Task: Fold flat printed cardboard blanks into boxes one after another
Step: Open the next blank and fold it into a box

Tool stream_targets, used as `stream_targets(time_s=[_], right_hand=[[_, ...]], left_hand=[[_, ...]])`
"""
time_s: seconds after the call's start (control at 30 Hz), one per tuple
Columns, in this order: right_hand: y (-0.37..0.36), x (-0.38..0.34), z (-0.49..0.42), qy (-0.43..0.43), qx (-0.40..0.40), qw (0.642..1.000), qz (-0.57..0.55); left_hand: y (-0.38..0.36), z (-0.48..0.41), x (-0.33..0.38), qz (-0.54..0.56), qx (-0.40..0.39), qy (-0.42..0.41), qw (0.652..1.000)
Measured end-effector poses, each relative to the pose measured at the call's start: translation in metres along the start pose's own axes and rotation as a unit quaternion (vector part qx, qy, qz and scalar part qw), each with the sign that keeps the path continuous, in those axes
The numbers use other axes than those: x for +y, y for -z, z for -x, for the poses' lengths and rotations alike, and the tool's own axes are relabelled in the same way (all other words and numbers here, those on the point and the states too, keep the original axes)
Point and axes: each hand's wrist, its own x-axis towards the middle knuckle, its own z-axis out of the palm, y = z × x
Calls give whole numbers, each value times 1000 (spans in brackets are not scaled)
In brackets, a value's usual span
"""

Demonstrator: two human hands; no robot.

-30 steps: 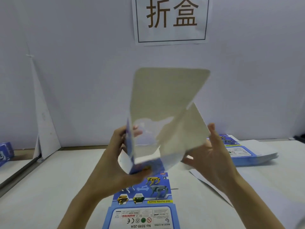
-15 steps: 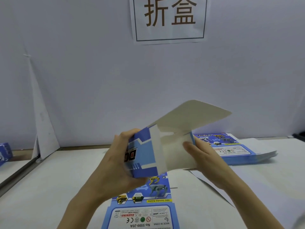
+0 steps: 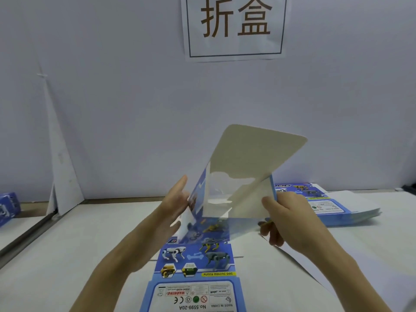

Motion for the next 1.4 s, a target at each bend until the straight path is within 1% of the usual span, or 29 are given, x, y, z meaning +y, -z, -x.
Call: stream_targets(time_s=[0.07,0.17,0.2,0.23,0.27,0.3,0.33,0.37,0.43,0.47,0.5,0.53,0.57,0.63,0.7,0.73,0.8,0.87,0.9,0.97,1.03,1.07,1.1,1.13,1.17,1.23,1.27,1.37,1.4], right_hand=[[-4,0,2,11,7,999,39],[-10,-1,4,22,1,996,85],[-10,-2,4,21,1,996,84],[-11,-2,3,27,4,996,87],[-11,-3,3,36,9,995,92],[-10,-5,3,45,13,994,94],[-10,-6,4,54,14,993,104],[-11,-7,5,66,14,990,127],[-15,-7,9,92,12,977,192],[-18,-9,11,106,12,968,228],[-20,-10,12,120,14,958,258],[-22,-10,13,129,16,953,274],[-26,-11,14,130,19,953,274],[-31,-13,15,105,5,956,275],[-33,-12,12,95,12,965,244],[-33,-11,11,92,22,973,209],[-33,-9,12,84,46,987,128],[-33,-8,14,80,55,993,72],[-33,-7,13,80,63,994,41],[-33,-7,10,55,78,995,-30],[-31,-7,5,-13,75,987,-143],[-30,-8,3,-50,63,975,-205],[-27,-9,2,-78,42,962,-257],[-25,-12,3,-94,12,952,-290],[-23,-14,4,-103,-21,946,-307],[-23,-16,7,-102,-75,945,-300],[-23,-16,8,-94,-85,954,-273],[-24,-13,8,-48,-45,983,-172],[-23,-12,8,-32,-27,988,-152]], left_hand=[[-7,2,4,6,-31,-7,999],[-12,-6,1,45,29,13,998],[-15,-7,0,45,26,17,998],[-13,-9,-5,21,14,21,999],[-15,-8,-4,-8,17,40,999],[-16,-10,-6,-12,35,53,998],[-14,-7,-10,-1,42,51,998],[-10,-3,-15,-18,27,35,999],[-6,5,-22,-98,4,14,995],[-5,8,-23,-137,31,-1,990],[-4,8,-26,-174,75,-22,982],[-4,7,-28,-224,128,-43,965],[-6,5,-28,-268,171,-51,947],[-12,3,-22,-311,224,-69,921],[-13,2,-20,-326,245,-99,908],[-11,2,-20,-340,250,-117,899],[-10,5,-19,-375,232,-143,886],[-10,6,-18,-394,201,-155,883],[-11,6,-17,-378,188,-169,891],[-13,8,-12,-289,188,-171,923],[-13,7,-12,-165,213,-182,946],[-12,7,-12,-129,218,-200,946],[-14,9,-12,-132,206,-231,942],[-16,10,-13,-182,185,-265,929],[-18,10,-17,-254,167,-293,906],[-23,7,-28,-414,138,-336,835],[-24,6,-31,-458,136,-335,812],[-24,5,-31,-481,139,-306,810],[-21,4,-30,-493,139,-310,801]])
